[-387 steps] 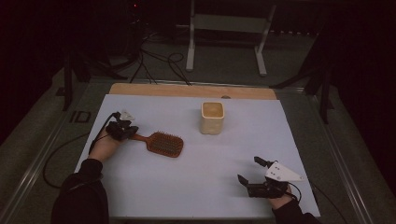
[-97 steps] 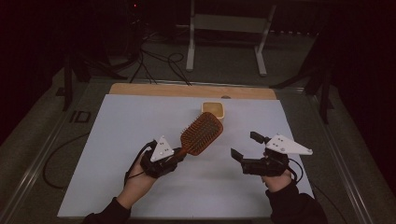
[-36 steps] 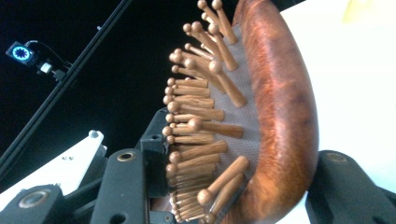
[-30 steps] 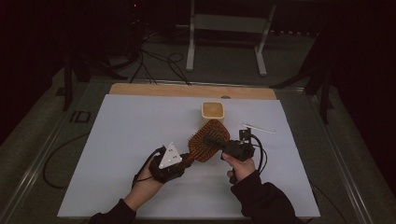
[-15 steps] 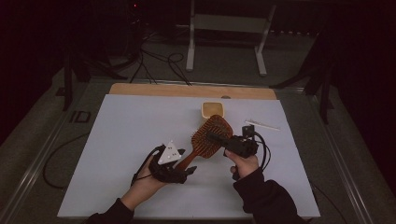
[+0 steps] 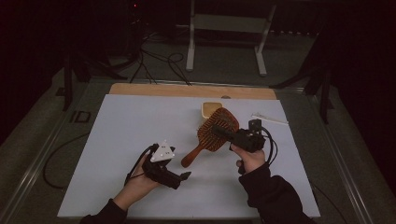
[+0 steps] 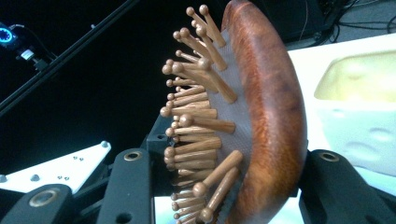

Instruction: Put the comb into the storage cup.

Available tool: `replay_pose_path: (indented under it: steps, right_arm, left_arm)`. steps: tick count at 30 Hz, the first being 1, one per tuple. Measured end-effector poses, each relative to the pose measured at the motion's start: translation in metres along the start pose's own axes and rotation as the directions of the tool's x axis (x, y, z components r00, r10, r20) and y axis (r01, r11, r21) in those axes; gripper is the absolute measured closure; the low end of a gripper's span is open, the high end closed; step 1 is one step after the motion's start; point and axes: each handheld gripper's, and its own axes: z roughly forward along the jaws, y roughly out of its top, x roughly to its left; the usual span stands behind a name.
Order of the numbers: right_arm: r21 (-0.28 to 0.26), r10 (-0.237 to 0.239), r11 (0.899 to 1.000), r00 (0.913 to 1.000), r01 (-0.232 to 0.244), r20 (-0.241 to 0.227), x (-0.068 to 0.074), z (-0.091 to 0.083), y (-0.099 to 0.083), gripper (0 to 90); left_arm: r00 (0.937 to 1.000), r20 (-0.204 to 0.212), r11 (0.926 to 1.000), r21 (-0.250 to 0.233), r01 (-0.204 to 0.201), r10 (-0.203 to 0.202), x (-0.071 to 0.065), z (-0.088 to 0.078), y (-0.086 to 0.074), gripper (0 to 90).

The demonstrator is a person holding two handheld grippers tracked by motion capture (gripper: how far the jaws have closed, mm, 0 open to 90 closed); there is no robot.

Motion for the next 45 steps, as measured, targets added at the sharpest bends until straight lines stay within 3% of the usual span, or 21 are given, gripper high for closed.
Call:
replay_pose_path:
  steps: [7, 14, 29, 34, 45]
  right_arm:
    - [-0.020, -0.046, 0.999, 0.9987, 0.046, 0.022, 0.002, -0.007, 0.015, 53.7]
    - [-0.035, -0.087, 0.995, 0.9954, 0.088, 0.040, 0.005, -0.012, 0.029, 53.7]
    - [-0.093, -0.161, 0.982, 0.9847, 0.166, 0.067, 0.012, -0.023, 0.067, 53.7]
    - [-0.094, -0.195, 0.975, 0.9765, 0.203, 0.092, 0.013, -0.021, 0.077, 53.8]
    - [-0.109, -0.217, 0.966, 0.9623, 0.236, 0.164, 0.004, -0.014, 0.100, 53.7]
  left_arm:
    - [0.9996, -0.004, 0.9996, 0.004, 0.028, -0.028, 0.011, -0.009, -0.012, 0.0]
    - [0.9996, -0.009, 0.9995, 0.015, 0.028, -0.028, 0.015, -0.013, -0.025, 0.0]
    - [0.9979, -0.013, 0.9977, -0.024, 0.063, -0.063, 0.024, -0.025, -0.046, 0.0]
    - [0.9969, -0.022, 0.9968, -0.026, 0.075, -0.076, 0.025, -0.030, -0.054, 0.0]
    - [0.9942, -0.044, 0.9936, -0.061, 0.095, -0.098, 0.029, -0.043, -0.068, 0.0]
